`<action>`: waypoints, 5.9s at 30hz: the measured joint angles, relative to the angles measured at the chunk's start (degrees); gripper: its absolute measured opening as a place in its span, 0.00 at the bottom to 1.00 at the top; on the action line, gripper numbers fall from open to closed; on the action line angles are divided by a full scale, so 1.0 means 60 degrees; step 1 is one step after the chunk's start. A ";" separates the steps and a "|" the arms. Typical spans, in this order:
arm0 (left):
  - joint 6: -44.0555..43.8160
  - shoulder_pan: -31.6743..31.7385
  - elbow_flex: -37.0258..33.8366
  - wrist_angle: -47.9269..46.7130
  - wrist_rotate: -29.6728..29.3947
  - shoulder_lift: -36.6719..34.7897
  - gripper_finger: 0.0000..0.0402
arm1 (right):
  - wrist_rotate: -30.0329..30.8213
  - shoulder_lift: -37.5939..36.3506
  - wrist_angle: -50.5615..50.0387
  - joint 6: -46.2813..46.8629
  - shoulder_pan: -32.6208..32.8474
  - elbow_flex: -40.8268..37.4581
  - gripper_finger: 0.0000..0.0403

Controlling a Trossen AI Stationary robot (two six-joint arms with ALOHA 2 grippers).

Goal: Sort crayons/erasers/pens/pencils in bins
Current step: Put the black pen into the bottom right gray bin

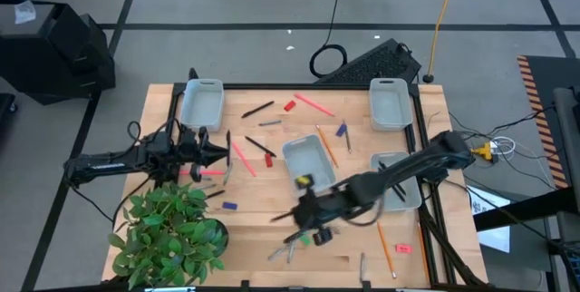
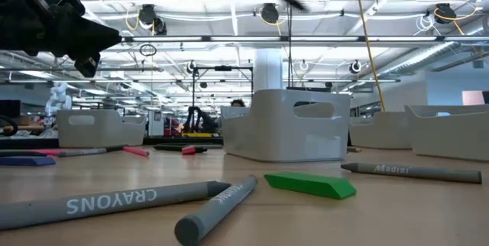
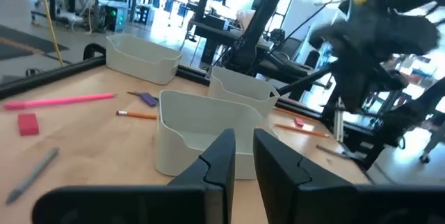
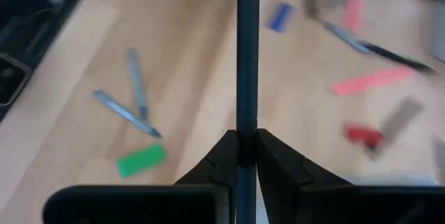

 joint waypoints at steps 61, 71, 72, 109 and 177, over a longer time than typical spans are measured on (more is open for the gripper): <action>-0.0103 -0.0004 0.0004 0.0398 -0.0509 0.0022 0.14 | -0.0891 -0.6669 -0.4199 1.4013 0.0178 -0.7873 0.23; -0.0073 0.0000 0.0004 0.0431 -0.0667 0.0022 0.14 | -0.0368 -0.5107 -0.4775 1.2297 -0.0499 -0.5939 0.22; -0.0068 -0.0002 0.0004 0.0433 -0.0668 0.0022 0.14 | -0.0332 -0.4917 -0.4782 1.2028 -0.0579 -0.5738 0.22; 0.0416 -0.0003 0.0003 0.1232 -0.0947 0.0054 0.14 | -0.0729 -0.0886 0.0606 0.3112 -0.6634 -0.1551 0.34; 0.5882 0.2368 0.7427 -0.4532 -0.0728 1.3207 0.51 | -0.1850 -0.3472 0.6016 -0.1828 -0.4886 -0.6418 0.35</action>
